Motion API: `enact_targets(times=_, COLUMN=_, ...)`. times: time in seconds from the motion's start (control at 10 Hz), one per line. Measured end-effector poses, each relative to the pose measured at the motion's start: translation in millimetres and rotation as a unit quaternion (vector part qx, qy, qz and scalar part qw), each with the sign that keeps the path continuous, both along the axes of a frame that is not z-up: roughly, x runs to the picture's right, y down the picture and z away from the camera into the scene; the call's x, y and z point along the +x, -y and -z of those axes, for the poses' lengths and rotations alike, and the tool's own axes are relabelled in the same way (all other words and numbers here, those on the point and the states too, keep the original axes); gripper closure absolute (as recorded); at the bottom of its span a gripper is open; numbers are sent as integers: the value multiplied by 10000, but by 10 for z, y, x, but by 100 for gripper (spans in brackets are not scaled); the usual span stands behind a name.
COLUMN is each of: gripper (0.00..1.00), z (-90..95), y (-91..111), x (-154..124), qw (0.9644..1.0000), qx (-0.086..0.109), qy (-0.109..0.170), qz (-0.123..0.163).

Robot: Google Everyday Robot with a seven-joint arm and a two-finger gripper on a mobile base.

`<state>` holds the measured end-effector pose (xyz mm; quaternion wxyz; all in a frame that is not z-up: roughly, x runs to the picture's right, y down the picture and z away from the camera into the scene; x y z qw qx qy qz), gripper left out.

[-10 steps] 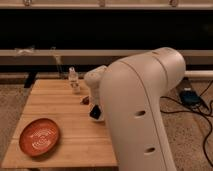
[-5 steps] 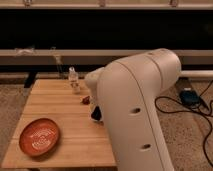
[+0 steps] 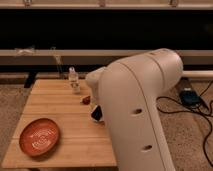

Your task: Place the eraser on the white sponge

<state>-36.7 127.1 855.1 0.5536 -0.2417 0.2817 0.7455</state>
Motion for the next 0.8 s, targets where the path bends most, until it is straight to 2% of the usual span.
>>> enact_targets(times=0.5, gripper=20, z=223, y=345, x=159, qw=9991, qx=333, qy=136, qz=-206)
enact_targets(times=0.8, gripper=20, z=224, y=335, x=137, qw=9992, qx=322, qy=148, qz=-188)
